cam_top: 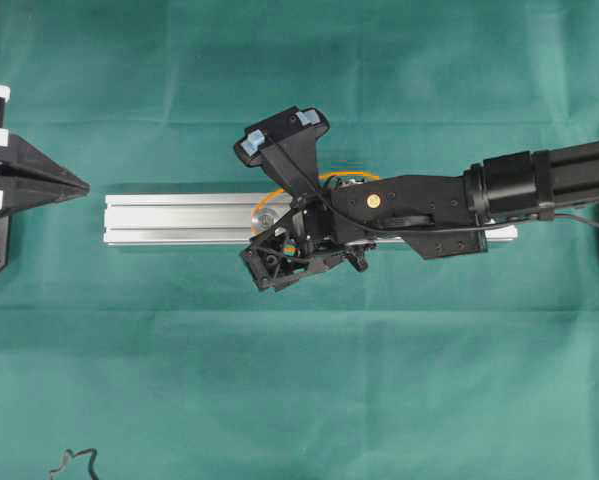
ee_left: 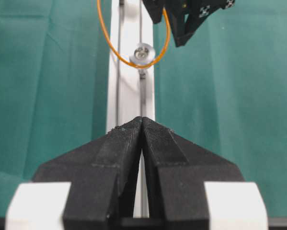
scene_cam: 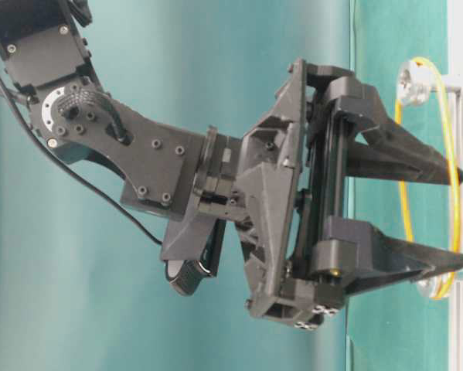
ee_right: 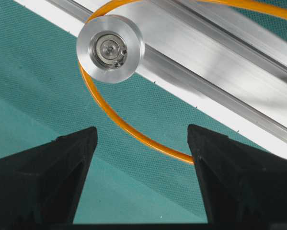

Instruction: Hook the rubber onto the shaft.

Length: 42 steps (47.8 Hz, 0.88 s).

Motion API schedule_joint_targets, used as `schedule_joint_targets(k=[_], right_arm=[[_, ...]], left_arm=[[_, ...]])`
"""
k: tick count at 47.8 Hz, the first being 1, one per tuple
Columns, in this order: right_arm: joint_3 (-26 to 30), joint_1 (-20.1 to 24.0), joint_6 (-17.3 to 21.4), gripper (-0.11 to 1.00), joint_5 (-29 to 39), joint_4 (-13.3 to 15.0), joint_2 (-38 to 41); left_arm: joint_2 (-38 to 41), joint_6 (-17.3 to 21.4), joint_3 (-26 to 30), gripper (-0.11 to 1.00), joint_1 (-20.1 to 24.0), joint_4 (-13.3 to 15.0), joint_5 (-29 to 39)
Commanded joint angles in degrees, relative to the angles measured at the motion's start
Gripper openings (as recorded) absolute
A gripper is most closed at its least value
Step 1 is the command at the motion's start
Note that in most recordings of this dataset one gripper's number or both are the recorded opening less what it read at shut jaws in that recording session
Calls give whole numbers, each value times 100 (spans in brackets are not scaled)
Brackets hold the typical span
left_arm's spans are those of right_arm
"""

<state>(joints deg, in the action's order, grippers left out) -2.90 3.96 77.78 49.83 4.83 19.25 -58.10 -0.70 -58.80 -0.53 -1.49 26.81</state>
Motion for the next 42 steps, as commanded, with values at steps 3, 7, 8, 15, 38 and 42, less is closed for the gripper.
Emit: schedule_joint_targets(k=[3, 7, 8, 15, 38, 42], right_arm=[[97, 9, -79, 84, -26, 18, -281], [114, 9, -167, 84, 9, 18, -360], [105, 18, -185, 84, 18, 18, -378], [114, 9, -193, 84, 141, 35, -554], [193, 9, -202, 84, 650, 114, -1143], [264, 9, -202, 84, 835, 105, -1248]], left_arm=[[18, 9, 176, 0, -9, -9, -26], [26, 9, 176, 0, -9, -9, -35], [26, 9, 176, 0, -9, -9, -26], [26, 0, 176, 0, -9, -9, -35], [26, 9, 176, 0, -9, -9, -35], [18, 0, 176, 0, -9, -9, -44]])
